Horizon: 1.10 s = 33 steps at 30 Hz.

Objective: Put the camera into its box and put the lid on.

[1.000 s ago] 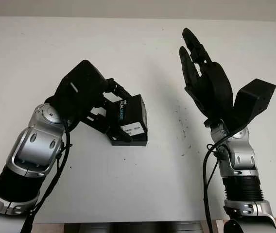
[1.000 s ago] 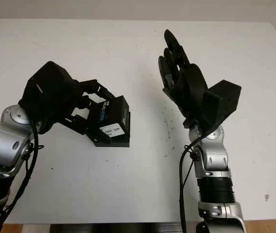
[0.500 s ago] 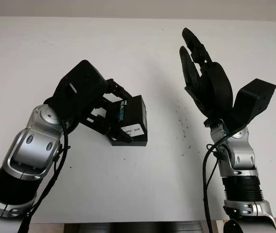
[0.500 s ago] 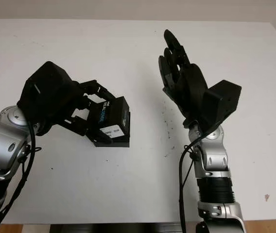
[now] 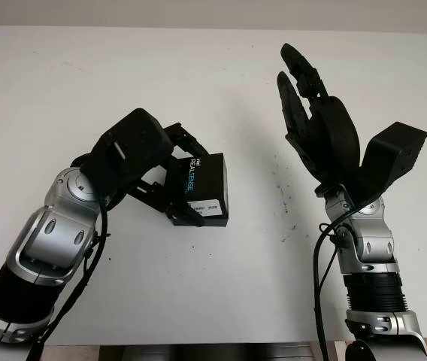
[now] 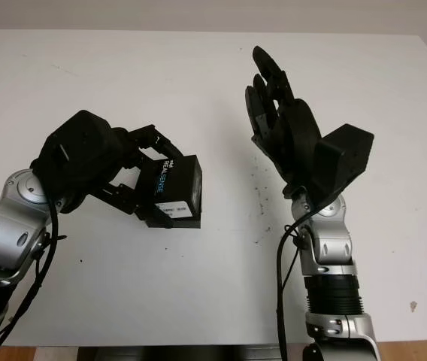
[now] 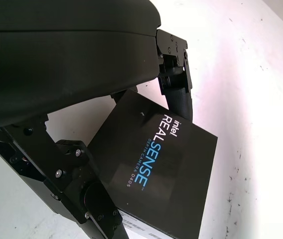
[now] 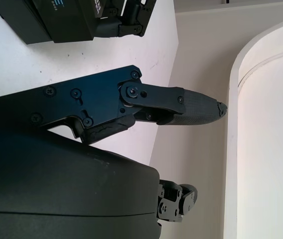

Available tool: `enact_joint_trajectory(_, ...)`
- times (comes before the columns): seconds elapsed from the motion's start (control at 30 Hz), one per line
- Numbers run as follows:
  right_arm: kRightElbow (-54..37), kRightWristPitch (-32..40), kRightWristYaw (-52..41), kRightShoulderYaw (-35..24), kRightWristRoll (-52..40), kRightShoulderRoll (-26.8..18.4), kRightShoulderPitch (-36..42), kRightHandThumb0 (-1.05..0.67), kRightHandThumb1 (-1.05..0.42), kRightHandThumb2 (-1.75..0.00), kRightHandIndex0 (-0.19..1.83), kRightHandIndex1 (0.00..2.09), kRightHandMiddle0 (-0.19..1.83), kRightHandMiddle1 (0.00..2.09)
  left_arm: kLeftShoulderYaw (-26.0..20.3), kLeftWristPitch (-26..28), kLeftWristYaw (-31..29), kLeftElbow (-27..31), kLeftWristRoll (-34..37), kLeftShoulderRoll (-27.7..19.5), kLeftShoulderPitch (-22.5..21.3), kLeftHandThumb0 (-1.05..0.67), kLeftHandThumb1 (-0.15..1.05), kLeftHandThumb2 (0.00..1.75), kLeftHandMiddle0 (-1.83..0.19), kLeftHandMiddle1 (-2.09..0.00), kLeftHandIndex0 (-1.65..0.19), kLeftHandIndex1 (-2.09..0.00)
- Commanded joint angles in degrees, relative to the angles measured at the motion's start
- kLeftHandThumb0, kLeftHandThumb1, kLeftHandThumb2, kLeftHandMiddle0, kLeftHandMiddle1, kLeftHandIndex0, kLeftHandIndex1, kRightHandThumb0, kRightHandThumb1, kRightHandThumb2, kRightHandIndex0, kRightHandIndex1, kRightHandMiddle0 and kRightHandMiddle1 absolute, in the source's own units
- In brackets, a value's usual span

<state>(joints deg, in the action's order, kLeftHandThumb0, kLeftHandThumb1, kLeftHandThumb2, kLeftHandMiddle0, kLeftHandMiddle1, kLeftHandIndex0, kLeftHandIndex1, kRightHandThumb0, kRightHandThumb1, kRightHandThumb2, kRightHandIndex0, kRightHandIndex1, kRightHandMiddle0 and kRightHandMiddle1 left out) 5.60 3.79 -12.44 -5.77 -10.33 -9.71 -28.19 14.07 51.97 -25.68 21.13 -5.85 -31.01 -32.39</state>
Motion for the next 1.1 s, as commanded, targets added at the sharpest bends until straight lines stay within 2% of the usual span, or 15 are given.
enact_joint_trajectory(0.0, -1.1, -0.2, 0.1, 0.0, 0.0, 0.1, 0.2, -0.67, -1.05, -0.49, -0.06, 0.05, -0.18, 0.40, 1.9, -0.4, -0.6, -0.5, -0.1, 0.3, 2.0, -0.09, 0.94, 0.05, -0.24, -1.58, -0.18, -1.65)
enact_joint_trajectory(0.2, -1.1, -0.2, 0.2, -0.2, -0.4, 0.4, 0.0, -0.66, -1.05, -0.51, -0.06, 0.05, -0.19, 0.46, 1.7, -0.9, -0.9, -0.6, 0.2, 1.2, 2.4, -0.07, 0.94, 0.05, -0.25, -1.58, -0.18, -1.64)
enact_joint_trajectory(0.47, -1.7, 0.0, 0.6, 0.1, -0.2, 0.5, 0.4, -0.65, -1.05, -0.51, -0.06, 0.05, -0.19, 0.43, 2.7, 0.3, -1.0, 0.5, -0.7, 0.9, 2.9, -0.10, 0.94, 0.05, -0.28, -1.53, -0.19, -1.60)
enact_joint_trajectory(0.87, -1.5, -0.1, 0.4, -0.1, -0.4, 0.5, 0.4, -0.65, -1.05, -0.51, -0.07, 0.05, -0.19, 0.42, 3.8, 5.3, -0.2, 3.3, -1.4, 2.3, 2.9, -0.10, 0.94, 0.05, -0.29, -1.51, -0.16, -1.52)
enact_joint_trajectory(1.07, -1.4, -0.1, 0.5, 0.2, 0.2, 0.3, 0.4, -0.66, -1.05, -0.51, -0.06, 0.06, -0.19, 0.42, 3.5, 7.6, 0.5, 5.5, -0.8, 3.1, 3.5, -0.10, 0.95, 0.06, -0.26, -1.51, -0.09, -1.49)
